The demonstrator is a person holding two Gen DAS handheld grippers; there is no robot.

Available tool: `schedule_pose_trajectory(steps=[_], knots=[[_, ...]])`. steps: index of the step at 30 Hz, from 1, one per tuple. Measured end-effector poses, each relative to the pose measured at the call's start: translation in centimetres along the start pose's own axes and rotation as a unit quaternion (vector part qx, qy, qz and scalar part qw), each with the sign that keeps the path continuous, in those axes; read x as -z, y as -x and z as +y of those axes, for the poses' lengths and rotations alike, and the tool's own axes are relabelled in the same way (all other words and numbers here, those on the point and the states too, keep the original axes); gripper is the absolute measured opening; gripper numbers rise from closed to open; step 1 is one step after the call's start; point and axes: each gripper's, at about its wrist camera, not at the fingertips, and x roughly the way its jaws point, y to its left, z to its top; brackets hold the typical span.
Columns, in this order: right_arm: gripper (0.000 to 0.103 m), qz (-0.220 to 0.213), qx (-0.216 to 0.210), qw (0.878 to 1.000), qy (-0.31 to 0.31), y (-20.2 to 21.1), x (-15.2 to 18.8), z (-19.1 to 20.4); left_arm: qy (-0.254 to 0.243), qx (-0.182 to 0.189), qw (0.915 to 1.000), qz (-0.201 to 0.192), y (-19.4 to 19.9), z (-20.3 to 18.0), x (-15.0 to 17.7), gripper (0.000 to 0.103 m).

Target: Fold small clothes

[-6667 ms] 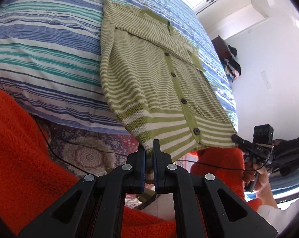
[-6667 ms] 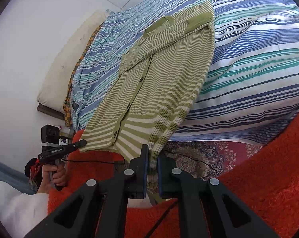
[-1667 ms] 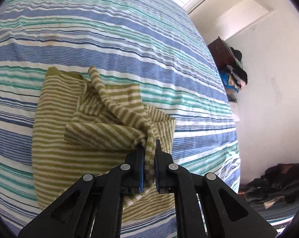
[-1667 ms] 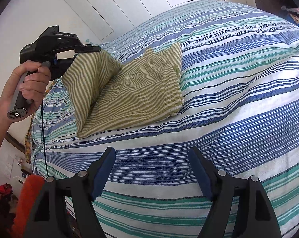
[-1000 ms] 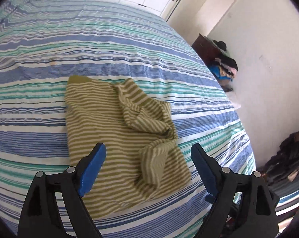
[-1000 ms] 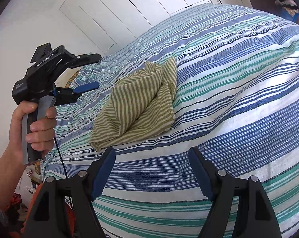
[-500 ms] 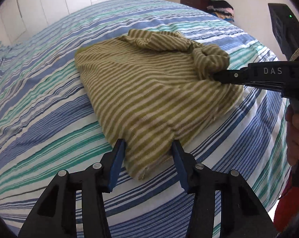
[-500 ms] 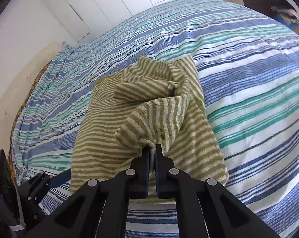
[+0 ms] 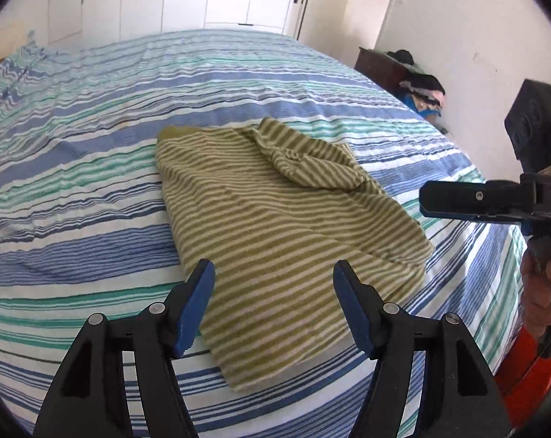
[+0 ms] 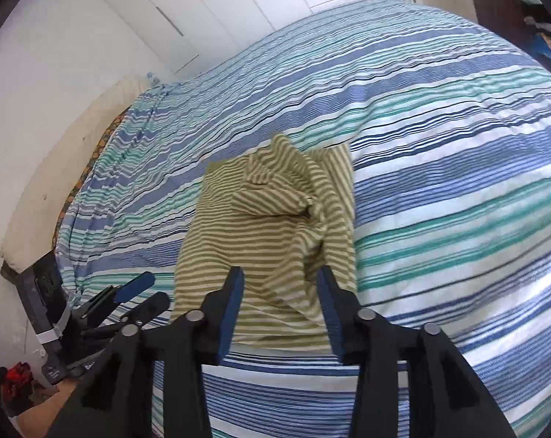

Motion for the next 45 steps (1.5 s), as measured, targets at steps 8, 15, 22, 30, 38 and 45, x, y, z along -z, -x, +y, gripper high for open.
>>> schedule_pose_trajectory(steps=[8,15,22,30,38,45], knots=[[0.05,0.052,0.009,0.999,0.002,-12.3,-9.4,-1.0,-0.073,-0.028,0.9953,0.056,-3.3,-1.9,3.0,0.071],[0.05,-0.037,0.073,0.997,0.016,-5.4,-11.2,-2.5,-0.003,0.01,0.9998,0.018,0.6,-0.6,2.3,0.073],[0.045,0.081,0.068,0.965,0.239,-5.8,2.0,1.1,-0.002,-0.035,0.9941,0.102,-2.3,0.1,4.0,0.074],[0.04,0.03,0.114,0.984,0.137,-0.3,6.1,-2.8,0.056,-0.014,0.9954,0.077,3.3,2.2,6.6,0.075],[0.04,-0.002,0.049,0.976,0.213,-2.7,2.3,3.6,0.106,-0.033,0.9916,0.067,0.0,3.4,2.6,0.09],[0.046,0.03,0.103,0.99,0.09,-5.6,3.4,-3.2,0.079,-0.034,0.9919,0.093,0.7,4.2,4.4,0.091]])
